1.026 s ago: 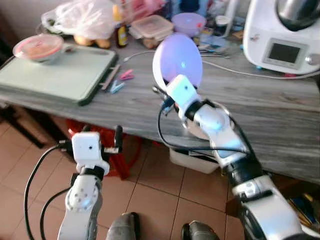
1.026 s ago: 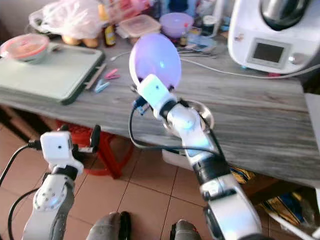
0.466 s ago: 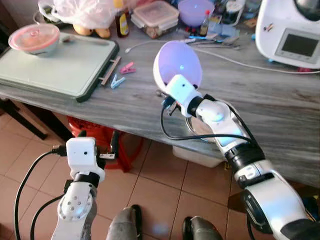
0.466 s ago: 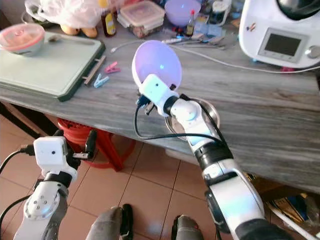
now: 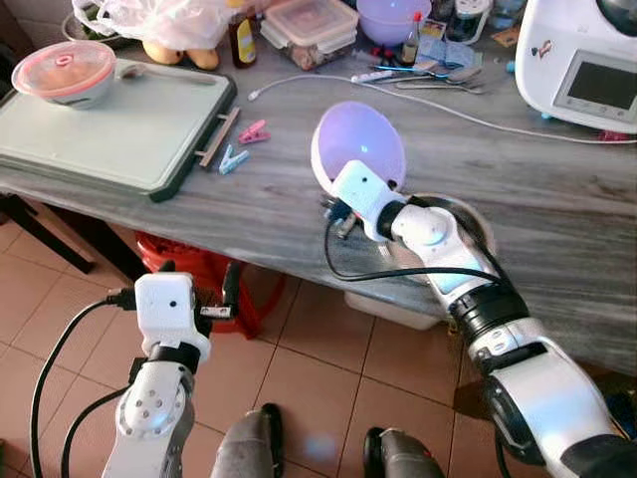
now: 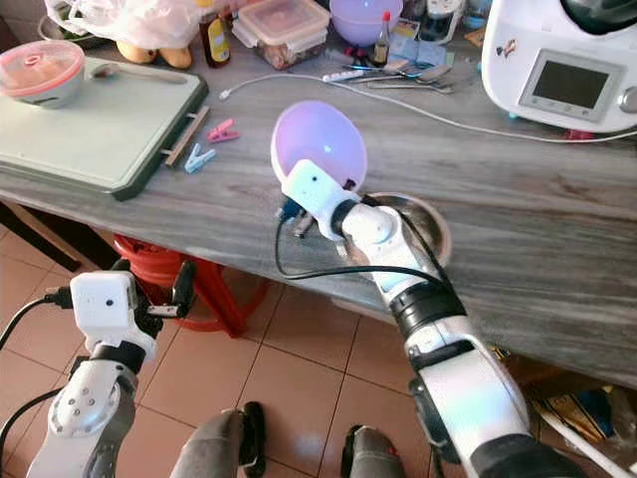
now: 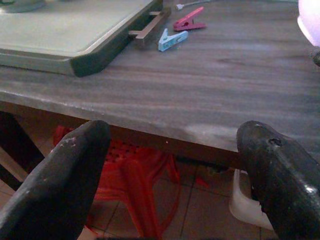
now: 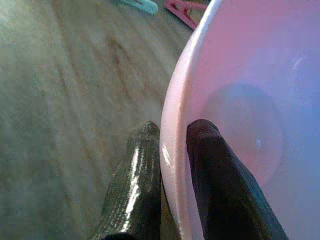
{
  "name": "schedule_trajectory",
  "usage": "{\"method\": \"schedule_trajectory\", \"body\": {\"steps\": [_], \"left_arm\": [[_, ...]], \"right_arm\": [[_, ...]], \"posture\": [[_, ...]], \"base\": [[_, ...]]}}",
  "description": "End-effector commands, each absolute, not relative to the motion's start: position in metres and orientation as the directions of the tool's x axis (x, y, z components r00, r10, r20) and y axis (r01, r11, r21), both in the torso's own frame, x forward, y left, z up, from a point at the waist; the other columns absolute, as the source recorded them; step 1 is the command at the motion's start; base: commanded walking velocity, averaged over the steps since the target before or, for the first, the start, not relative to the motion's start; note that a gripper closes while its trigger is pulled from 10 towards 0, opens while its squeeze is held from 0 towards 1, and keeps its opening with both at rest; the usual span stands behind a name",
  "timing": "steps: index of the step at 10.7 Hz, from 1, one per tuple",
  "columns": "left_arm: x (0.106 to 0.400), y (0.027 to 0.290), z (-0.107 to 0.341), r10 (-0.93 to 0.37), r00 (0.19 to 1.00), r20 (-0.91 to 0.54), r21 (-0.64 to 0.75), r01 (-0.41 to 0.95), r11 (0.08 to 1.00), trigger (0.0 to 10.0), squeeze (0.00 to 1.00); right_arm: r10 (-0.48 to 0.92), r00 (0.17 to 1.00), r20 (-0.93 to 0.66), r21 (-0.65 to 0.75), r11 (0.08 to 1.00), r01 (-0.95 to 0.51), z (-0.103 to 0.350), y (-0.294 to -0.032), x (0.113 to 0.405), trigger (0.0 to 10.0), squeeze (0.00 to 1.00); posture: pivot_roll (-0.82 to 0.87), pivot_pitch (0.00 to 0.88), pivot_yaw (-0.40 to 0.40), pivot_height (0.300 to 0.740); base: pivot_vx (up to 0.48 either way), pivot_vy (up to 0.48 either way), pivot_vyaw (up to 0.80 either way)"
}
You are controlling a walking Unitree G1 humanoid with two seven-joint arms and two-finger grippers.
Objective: Setting the table
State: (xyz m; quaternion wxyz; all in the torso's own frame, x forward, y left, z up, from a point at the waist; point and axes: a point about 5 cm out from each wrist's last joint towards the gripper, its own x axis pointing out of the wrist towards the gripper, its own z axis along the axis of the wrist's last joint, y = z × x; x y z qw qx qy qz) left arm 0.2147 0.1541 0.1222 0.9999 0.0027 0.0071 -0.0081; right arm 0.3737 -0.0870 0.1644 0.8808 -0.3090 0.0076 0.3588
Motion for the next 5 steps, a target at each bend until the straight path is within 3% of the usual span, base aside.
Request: {"method": "schedule_trajectory", "body": {"steps": [1,5], "left_arm": [[0.214,0.153,0.121,-0.03,0.999,-0.03,0.007,0.03,1.0,10.0,0.0],[0.22,0.15,0.119,-0.039,0.999,-0.031,-0.003,0.039,0.999,10.0,0.0]], "right_arm": [[0.632,0.734,-0.249,-0.558,0.525,-0.642,0.169,-0.085,0.375,10.0,1.0],[0.636,0.731,-0.248,-0.613,0.481,-0.627,0.181,-0.088,0.378,10.0,1.0]], "posture": [[0.12,0.234,0.05,0.74],[0.11,0.208,0.044,0.74]], "base": [[0.0,0.0,0.0],[0.0,0.0,0.0]]}}
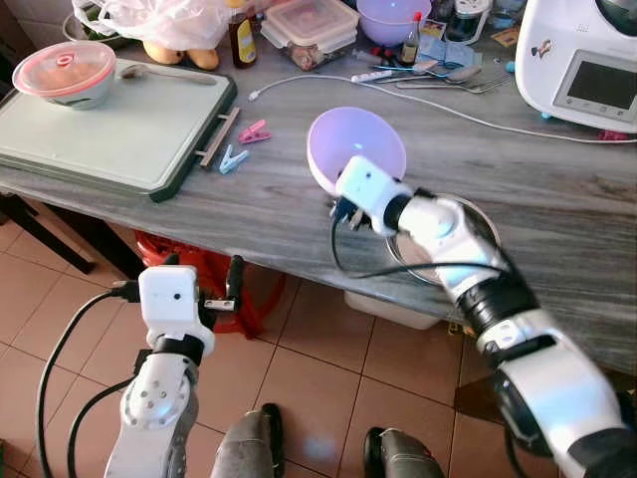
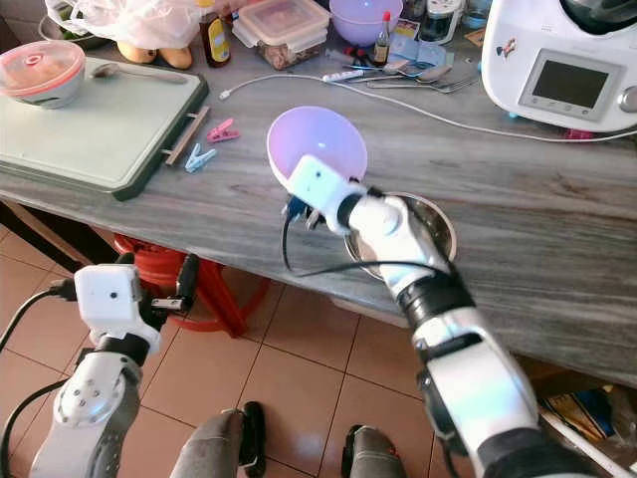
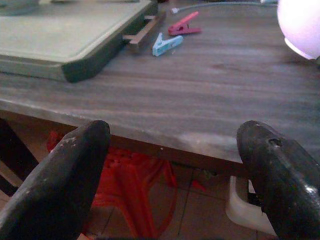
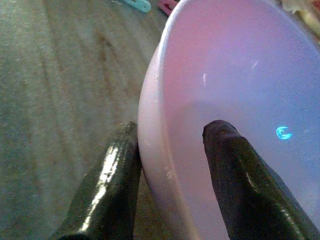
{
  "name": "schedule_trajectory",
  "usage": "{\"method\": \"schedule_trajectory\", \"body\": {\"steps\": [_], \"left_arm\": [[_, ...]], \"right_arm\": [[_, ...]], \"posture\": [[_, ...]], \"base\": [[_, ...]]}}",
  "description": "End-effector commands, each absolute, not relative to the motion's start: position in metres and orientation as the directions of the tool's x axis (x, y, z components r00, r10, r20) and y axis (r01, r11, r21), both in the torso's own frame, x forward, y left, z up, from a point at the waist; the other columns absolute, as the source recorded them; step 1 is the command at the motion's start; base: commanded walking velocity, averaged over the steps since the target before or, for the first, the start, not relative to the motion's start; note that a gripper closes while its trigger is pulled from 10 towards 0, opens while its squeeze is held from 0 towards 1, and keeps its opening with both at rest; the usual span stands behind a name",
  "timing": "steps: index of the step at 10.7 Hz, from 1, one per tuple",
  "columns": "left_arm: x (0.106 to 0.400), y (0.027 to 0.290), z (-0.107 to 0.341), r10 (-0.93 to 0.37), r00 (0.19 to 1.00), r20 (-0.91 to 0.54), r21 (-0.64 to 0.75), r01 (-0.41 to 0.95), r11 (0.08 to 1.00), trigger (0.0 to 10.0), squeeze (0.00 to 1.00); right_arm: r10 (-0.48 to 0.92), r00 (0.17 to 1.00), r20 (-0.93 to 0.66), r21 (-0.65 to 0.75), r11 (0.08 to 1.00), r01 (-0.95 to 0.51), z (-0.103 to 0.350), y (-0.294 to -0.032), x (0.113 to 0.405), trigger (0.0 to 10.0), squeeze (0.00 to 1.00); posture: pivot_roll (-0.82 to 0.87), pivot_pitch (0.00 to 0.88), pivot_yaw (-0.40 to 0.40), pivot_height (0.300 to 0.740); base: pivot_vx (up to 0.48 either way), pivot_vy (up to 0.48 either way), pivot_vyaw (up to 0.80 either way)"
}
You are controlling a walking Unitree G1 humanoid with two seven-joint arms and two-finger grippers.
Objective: Setting the table
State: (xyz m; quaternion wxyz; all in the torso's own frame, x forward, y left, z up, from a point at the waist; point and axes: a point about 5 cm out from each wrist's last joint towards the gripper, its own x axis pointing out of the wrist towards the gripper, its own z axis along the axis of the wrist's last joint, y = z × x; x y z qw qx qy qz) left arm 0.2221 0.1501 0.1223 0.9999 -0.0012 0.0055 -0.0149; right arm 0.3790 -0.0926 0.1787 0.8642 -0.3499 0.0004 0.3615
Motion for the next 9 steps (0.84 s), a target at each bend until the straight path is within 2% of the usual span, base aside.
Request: {"method": "schedule_trajectory", "body": {"steps": [1,6,9], "left_arm": [[0.222,0.149,0.118,-0.042,0.999,-0.033,-0.008,0.042,0.999,10.0,0.0],[0.232,0.148,0.113,-0.019,0.999,-0.035,-0.01,0.019,1.0,10.0,0.0],[0.239,0.146,0.112,-0.019,1.0,-0.023,-0.017,0.019,1.0,10.0,0.0]], "right_arm": [[0.649,0.713,-0.267,-0.621,0.45,-0.642,0.186,-0.089,0.379,10.0,1.0],[0.668,0.662,-0.341,-0.627,0.363,-0.689,0.198,-0.1,0.375,10.0,1.0],[0.688,0.668,-0.283,-0.639,0.384,-0.666,0.218,-0.1,0.373,10.0,1.0]], "posture": [[0.1,0.2,0.041,0.74],[0.07,0.163,0.024,0.74],[0.06,0.144,0.018,0.74]], "base": [[0.0,0.0,0.0],[0.0,0.0,0.0],[0.0,0.0,0.0]]}}
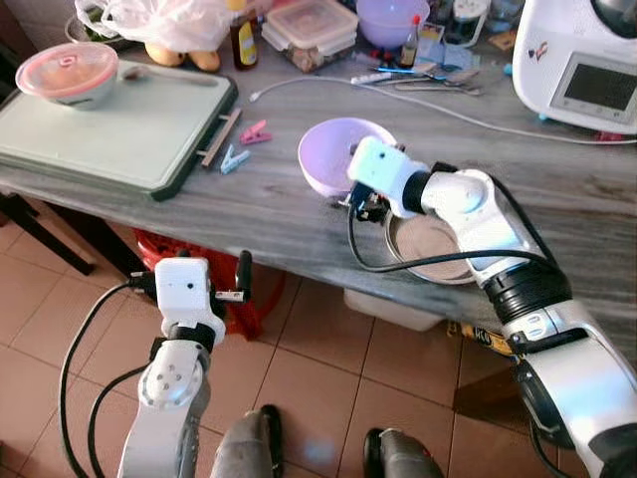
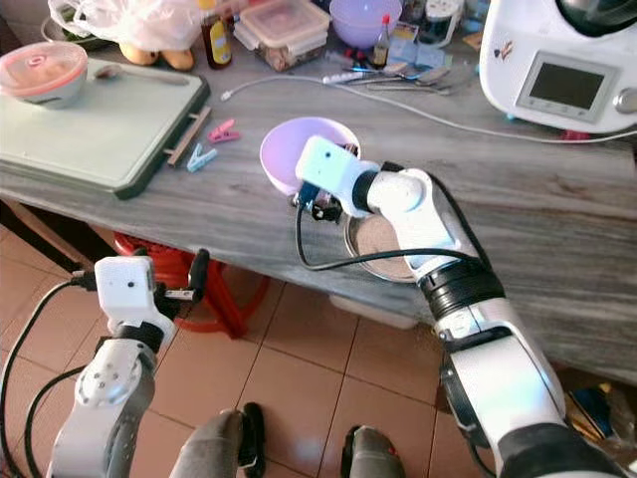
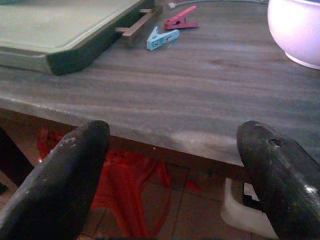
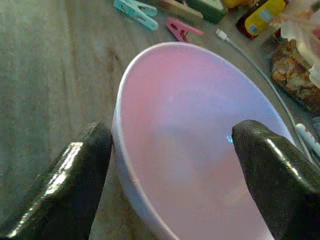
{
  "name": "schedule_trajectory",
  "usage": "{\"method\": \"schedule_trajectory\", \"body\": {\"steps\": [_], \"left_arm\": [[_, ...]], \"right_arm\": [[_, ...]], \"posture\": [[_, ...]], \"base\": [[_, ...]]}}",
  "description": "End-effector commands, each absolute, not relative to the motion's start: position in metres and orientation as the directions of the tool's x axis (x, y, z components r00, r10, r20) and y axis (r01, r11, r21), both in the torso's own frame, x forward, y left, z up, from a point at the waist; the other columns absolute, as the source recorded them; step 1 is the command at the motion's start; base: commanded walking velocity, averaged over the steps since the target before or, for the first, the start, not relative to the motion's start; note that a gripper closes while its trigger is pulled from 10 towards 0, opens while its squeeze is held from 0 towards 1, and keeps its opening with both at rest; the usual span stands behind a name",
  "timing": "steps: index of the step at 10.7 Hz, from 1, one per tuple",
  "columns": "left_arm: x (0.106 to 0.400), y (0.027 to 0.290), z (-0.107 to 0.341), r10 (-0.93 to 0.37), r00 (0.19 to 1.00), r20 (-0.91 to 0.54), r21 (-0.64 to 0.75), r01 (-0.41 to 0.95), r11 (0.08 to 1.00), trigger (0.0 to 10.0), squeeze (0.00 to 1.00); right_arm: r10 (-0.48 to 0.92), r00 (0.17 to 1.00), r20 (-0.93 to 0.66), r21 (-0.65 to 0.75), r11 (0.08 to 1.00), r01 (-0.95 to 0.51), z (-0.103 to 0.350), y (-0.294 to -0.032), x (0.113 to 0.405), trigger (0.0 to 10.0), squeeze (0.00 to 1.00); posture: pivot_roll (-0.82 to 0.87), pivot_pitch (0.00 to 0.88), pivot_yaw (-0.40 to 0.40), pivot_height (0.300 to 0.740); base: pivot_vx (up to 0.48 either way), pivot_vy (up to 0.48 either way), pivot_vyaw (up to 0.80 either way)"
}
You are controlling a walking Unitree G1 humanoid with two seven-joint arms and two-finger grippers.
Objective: Setting the table
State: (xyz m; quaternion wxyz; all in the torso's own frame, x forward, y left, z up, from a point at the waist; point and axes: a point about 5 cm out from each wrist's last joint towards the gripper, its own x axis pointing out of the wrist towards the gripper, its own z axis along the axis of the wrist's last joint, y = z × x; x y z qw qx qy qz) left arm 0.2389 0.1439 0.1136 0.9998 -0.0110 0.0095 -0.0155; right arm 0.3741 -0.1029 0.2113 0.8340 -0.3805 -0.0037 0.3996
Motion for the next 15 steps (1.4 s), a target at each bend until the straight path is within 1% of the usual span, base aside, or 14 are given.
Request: {"method": "schedule_trajectory", "body": {"steps": [1,2,3,5,6,7,8,9,10,11,13,14,15], "left_arm": [[0.239,0.145,0.112,-0.019,1.0,-0.021,-0.018,0.018,1.0,10.0,0.0],[0.239,0.145,0.112,-0.016,1.0,-0.019,-0.02,0.015,1.0,10.0,0.0],[0.239,0.146,0.111,-0.013,1.0,-0.019,-0.021,0.012,1.0,10.0,0.0],[0.239,0.146,0.11,-0.013,1.0,-0.017,-0.025,0.012,1.0,10.0,0.0],[0.24,0.146,0.11,-0.015,1.0,-0.015,-0.025,0.015,1.0,10.0,0.0],[0.24,0.146,0.11,-0.017,1.0,-0.015,-0.025,0.017,1.0,10.0,0.0],[0.239,0.146,0.11,-0.018,1.0,-0.016,-0.025,0.017,1.0,10.0,0.0],[0.238,0.146,0.11,-0.021,1.0,-0.018,-0.024,0.021,1.0,10.0,0.0],[0.238,0.146,0.111,-0.025,0.999,-0.019,-0.023,0.025,0.999,10.0,0.0],[0.238,0.147,0.11,-0.023,0.999,-0.022,-0.022,0.023,0.999,10.0,0.0],[0.238,0.146,0.11,-0.027,0.999,-0.027,-0.026,0.027,0.999,10.0,0.0],[0.238,0.145,0.109,-0.03,0.999,-0.029,-0.029,0.03,0.999,10.0,0.0],[0.238,0.145,0.109,-0.031,0.999,-0.032,-0.03,0.03,0.999,10.0,0.0]], "right_arm": [[0.684,0.683,-0.256,-0.645,0.405,-0.648,0.222,-0.101,0.373,10.0,1.0],[0.688,0.702,-0.183,-0.64,0.459,-0.616,0.229,-0.102,0.37,10.0,1.0],[0.69,0.708,-0.149,-0.63,0.485,-0.606,0.227,-0.104,0.364,10.0,1.0],[0.615,0.789,0.006,-0.605,0.63,-0.487,0.226,-0.115,0.352,10.0,1.0],[0.543,0.834,0.096,-0.561,0.721,-0.405,0.226,-0.121,0.343,10.0,1.0],[0.469,0.867,0.165,-0.569,0.764,-0.305,0.228,-0.128,0.336,10.0,0.99],[0.405,0.896,0.184,-0.522,0.813,-0.26,0.226,-0.134,0.334,10.0,0.63],[0.28,0.942,0.185,-0.495,0.855,-0.157,0.218,-0.148,0.327,10.0,0.01],[0.194,0.972,0.134,-0.472,0.875,-0.11,0.2,-0.157,0.318,10.0,0.0],[0.18,0.981,0.066,-0.465,0.876,-0.129,0.186,-0.157,0.313,10.0,0.0],[0.157,0.987,-0.018,-0.455,0.878,-0.148,0.165,-0.154,0.298,10.0,0.0],[0.147,0.989,-0.033,-0.451,0.881,-0.146,0.164,-0.154,0.297,10.0,0.0],[0.12,0.989,-0.083,-0.411,0.9,-0.144,0.158,-0.156,0.297,10.0,0.0]], "posture": [[0.05,0.141,0.017,0.74],[0.05,0.139,0.014,0.74],[0.05,0.139,0.014,0.74],[0.04,0.143,0.018,0.74],[0.03,0.146,0.02,0.74],[0.03,0.149,0.022,0.74],[0.03,0.151,0.024,0.74],[0.03,0.156,0.028,0.74],[0.03,0.164,0.033,0.74],[0.02,0.165,0.034,0.74],[0.02,0.17,0.035,0.74],[0.02,0.173,0.035,0.74],[0.02,0.174,0.035,0.74]], "base": [[0.0,0.0,0.0],[0.0,0.0,0.0],[0.0,0.0,0.0],[0.0,0.0,0.0],[0.0,0.0,0.0],[0.0,0.0,0.0],[0.0,0.0,0.0],[0.0,0.0,0.0],[0.0,0.0,0.0],[0.0,0.0,0.0],[0.0,0.0,0.0],[0.0,0.0,0.0],[0.0,0.0,0.0]]}}
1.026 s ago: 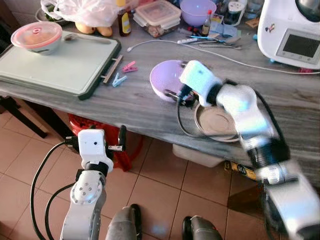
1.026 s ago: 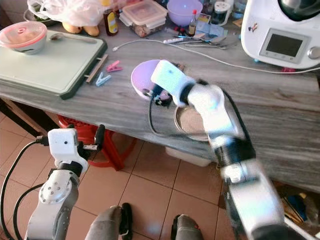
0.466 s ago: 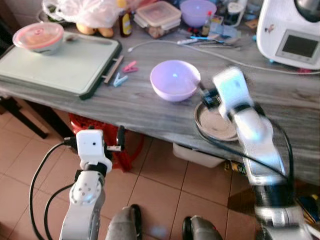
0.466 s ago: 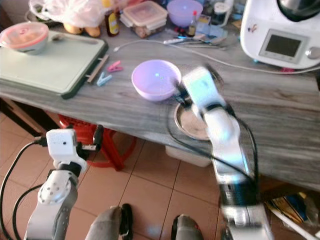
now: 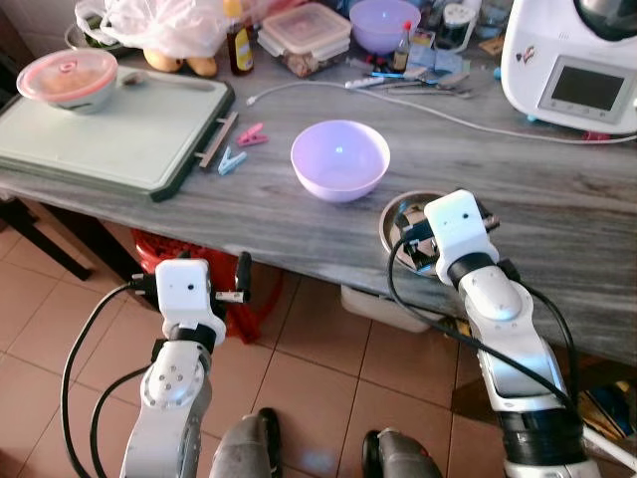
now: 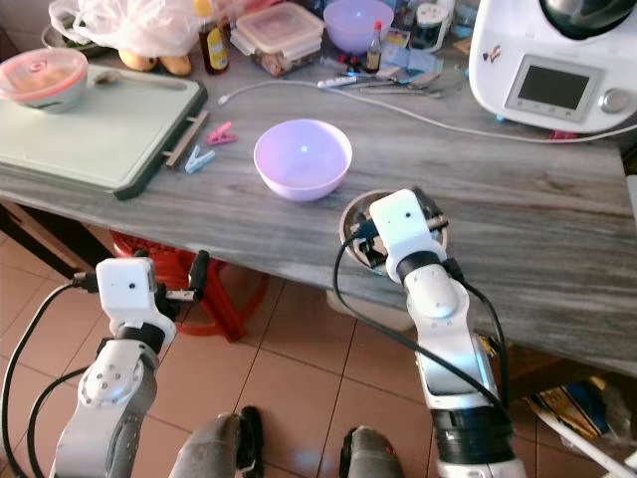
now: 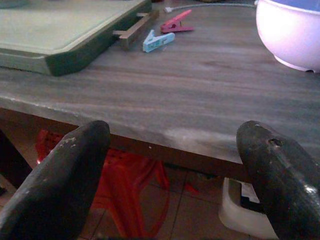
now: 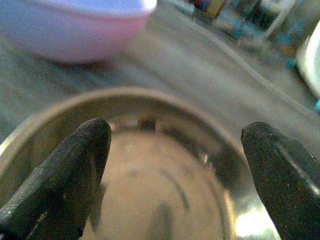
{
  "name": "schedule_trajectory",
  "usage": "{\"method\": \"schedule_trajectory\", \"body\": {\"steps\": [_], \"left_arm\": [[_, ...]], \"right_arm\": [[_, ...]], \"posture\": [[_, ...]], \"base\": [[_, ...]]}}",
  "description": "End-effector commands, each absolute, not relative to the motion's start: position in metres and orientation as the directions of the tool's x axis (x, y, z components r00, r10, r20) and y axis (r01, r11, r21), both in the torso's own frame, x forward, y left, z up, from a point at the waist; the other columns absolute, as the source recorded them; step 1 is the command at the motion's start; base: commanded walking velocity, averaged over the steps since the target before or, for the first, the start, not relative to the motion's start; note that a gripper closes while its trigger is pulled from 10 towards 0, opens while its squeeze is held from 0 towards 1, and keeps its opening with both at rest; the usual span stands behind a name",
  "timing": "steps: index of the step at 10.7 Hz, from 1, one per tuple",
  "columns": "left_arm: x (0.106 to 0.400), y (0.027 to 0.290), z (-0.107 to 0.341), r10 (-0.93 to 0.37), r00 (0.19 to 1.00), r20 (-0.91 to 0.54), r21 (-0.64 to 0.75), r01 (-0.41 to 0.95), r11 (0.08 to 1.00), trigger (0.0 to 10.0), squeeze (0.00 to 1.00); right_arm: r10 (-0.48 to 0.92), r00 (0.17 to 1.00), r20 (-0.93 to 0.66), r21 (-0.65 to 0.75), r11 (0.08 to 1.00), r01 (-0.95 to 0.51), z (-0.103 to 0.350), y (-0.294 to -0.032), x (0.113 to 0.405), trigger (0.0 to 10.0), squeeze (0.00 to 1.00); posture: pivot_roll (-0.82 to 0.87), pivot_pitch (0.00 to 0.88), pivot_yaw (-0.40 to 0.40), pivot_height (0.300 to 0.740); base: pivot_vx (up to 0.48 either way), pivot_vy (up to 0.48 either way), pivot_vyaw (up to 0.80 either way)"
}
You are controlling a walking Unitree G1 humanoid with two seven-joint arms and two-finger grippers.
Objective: Setting the table
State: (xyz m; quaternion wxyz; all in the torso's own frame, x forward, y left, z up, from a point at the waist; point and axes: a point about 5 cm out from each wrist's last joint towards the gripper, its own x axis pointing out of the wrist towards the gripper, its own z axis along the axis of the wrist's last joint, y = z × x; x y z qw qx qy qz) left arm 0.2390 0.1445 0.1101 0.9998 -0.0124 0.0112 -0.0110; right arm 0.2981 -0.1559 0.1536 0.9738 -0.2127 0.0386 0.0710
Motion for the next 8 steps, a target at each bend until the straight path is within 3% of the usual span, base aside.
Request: {"method": "schedule_trajectory", "body": {"steps": [1,5,8], "left_arm": [[0.237,0.145,0.108,-0.03,0.999,-0.035,-0.03,0.029,0.999,10.0,0.0],[0.235,0.146,0.108,-0.024,0.999,-0.042,-0.027,0.023,0.999,10.0,0.0],[0.236,0.147,0.108,-0.022,0.999,-0.048,-0.019,0.021,1.0,10.0,0.0]], "right_arm": [[0.114,0.986,-0.119,-0.397,0.905,-0.153,0.154,-0.157,0.296,10.0,0.0],[0.114,0.964,-0.24,-0.249,0.952,-0.175,0.143,-0.156,0.302,10.0,0.0],[0.191,0.949,-0.252,-0.17,0.956,-0.238,0.149,-0.143,0.309,10.0,0.0]], "posture": [[0.02,0.176,0.034,0.74],[0.03,0.183,0.032,0.74],[0.03,0.184,0.03,0.74]], "base": [[0.0,0.0,0.0],[0.0,0.0,0.0],[0.0,0.0,0.0]]}}
